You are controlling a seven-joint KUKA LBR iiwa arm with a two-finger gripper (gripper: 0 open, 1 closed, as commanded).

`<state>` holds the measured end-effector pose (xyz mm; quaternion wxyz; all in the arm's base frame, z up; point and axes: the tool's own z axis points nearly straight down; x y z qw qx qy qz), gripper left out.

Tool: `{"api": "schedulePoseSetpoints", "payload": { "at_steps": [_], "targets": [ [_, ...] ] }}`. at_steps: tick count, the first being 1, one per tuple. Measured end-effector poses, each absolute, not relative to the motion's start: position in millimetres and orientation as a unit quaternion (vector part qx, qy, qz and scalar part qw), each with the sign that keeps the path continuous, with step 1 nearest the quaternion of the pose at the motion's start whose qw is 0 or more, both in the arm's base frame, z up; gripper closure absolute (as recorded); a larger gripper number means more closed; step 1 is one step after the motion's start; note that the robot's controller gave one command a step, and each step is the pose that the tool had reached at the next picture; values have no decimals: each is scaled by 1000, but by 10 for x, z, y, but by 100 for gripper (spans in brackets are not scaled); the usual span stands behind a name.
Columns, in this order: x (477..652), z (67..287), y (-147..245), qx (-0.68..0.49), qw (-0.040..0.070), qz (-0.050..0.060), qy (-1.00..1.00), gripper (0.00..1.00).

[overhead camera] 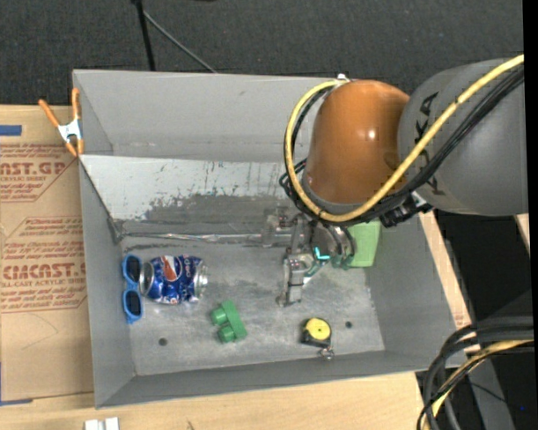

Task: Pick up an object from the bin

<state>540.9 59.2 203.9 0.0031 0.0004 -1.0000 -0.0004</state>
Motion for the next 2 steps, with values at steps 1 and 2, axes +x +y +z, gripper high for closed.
{"api": "schedulePoseSetpoints", "payload": {
  "at_steps": [1,2],
  "targets": [
    [5272,1601,1662,32,1,-2,-999,0],
    [5743,743,2237,28,1,-1,-1000,0]
  ]
}}
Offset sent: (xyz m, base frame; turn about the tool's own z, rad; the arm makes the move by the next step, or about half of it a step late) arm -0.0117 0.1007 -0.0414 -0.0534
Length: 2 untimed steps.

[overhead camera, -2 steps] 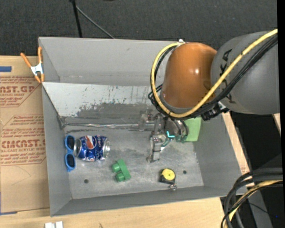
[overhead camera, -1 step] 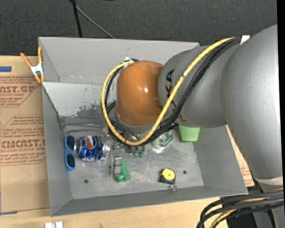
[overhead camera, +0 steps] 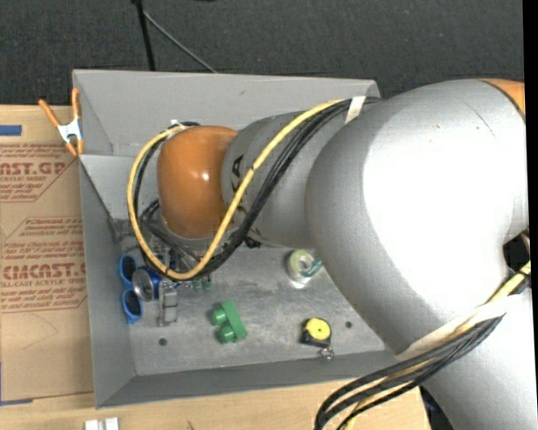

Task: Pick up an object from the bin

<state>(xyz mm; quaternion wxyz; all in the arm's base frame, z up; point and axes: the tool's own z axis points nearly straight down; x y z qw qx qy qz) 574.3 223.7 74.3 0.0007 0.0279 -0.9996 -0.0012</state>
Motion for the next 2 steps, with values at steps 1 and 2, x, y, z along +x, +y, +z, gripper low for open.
{"api": "schedulePoseSetpoints", "payload": {
  "at_steps": [1,2],
  "targets": [
    [5767,814,2217,26,-2,-1,-1000,100],
    [5564,1186,2356,37,-2,-1,-999,100]
  ]
}}
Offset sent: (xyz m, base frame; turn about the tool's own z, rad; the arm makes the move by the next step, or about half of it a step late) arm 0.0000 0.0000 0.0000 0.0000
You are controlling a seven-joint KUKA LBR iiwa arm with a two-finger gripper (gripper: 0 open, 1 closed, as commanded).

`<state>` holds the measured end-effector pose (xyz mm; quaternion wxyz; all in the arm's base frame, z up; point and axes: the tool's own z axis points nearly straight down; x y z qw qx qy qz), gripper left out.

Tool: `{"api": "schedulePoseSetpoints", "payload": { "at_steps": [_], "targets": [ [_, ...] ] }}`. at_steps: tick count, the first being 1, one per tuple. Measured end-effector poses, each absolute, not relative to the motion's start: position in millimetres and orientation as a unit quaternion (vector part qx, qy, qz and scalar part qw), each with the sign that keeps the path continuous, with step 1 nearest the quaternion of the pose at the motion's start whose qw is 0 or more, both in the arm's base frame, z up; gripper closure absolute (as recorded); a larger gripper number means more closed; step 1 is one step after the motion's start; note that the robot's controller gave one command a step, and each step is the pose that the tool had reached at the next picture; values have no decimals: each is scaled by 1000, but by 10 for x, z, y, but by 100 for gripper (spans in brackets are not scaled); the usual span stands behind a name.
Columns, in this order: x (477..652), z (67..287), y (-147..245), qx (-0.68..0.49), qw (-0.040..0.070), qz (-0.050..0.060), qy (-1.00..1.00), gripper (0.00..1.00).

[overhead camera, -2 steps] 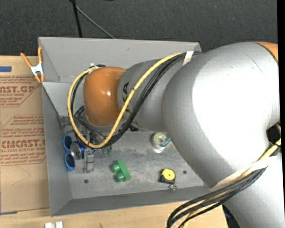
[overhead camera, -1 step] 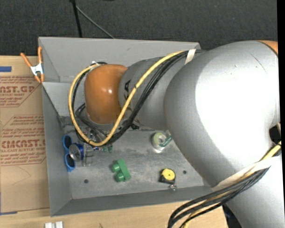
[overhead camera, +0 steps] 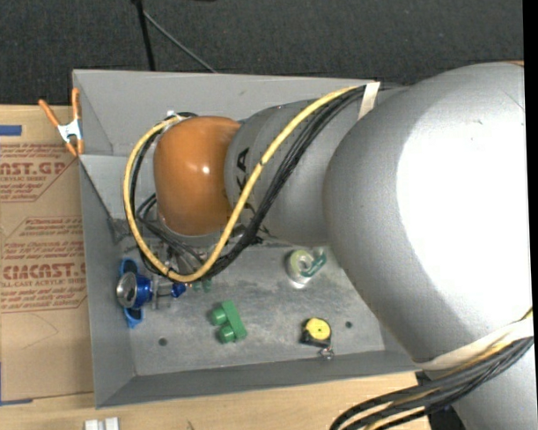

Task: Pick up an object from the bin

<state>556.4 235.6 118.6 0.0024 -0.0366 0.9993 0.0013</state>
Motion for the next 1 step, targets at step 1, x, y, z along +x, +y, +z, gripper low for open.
{"api": "schedulePoseSetpoints", "payload": {
  "at_steps": [1],
  "targets": [
    [5430,2377,2493,-45,5,3,999,100]
  ]
}}
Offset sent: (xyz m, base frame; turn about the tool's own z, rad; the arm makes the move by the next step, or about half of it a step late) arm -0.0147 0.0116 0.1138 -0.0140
